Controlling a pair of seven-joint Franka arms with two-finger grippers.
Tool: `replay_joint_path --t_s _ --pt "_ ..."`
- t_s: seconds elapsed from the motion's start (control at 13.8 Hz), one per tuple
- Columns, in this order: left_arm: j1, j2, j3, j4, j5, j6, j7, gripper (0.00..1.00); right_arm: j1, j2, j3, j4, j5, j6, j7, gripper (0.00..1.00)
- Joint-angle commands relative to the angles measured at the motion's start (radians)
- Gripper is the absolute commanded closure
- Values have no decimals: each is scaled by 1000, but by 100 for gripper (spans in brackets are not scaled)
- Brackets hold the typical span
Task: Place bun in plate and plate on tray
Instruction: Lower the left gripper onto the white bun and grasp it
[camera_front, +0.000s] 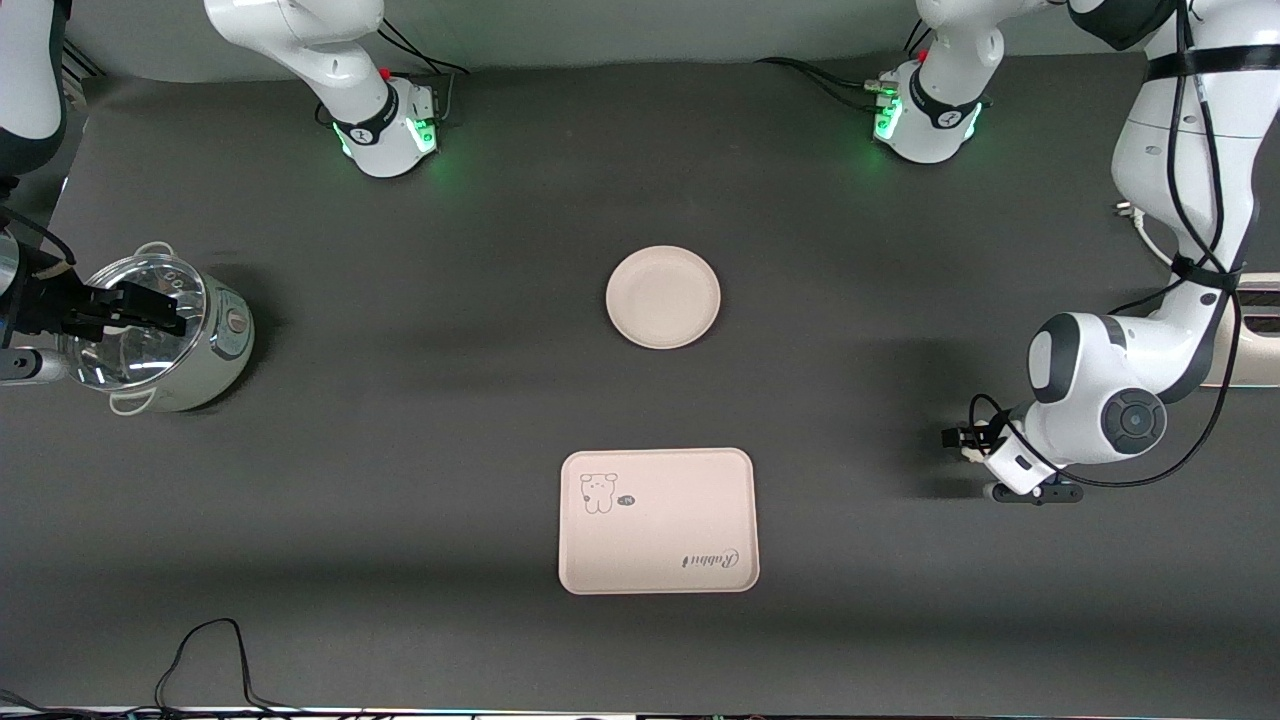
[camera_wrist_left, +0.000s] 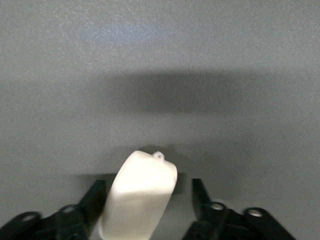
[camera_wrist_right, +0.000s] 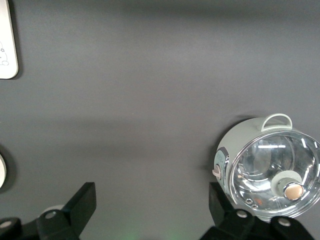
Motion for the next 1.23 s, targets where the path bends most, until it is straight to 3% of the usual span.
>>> replay_joint_path --t_s 0.0,0.29,0.51,0.65,0.8,0.94,1.16 --pt "-11 -19 3 -2 21 -8 -30 61 4 -10 -6 -6 9 1 14 0" --pt "-34 -172 -6 13 21 -159 -37 62 4 -10 -6 -6 9 1 14 0" --pt "-70 -359 -7 27 19 -380 -67 61 4 -10 -6 -6 9 1 13 0" --pt "-82 -438 -17 102 4 -573 -57 60 4 -10 -6 -6 10 1 13 0" --pt "-79 -452 -49 246 -22 -779 -61 60 4 -10 -6 -6 9 1 13 0" --pt "-80 -449 -49 361 -41 -894 -61 60 4 -9 -7 -6 9 1 13 0" --pt "-83 -455 -55 385 -70 -912 -67 60 4 -9 -7 -6 9 1 13 0"
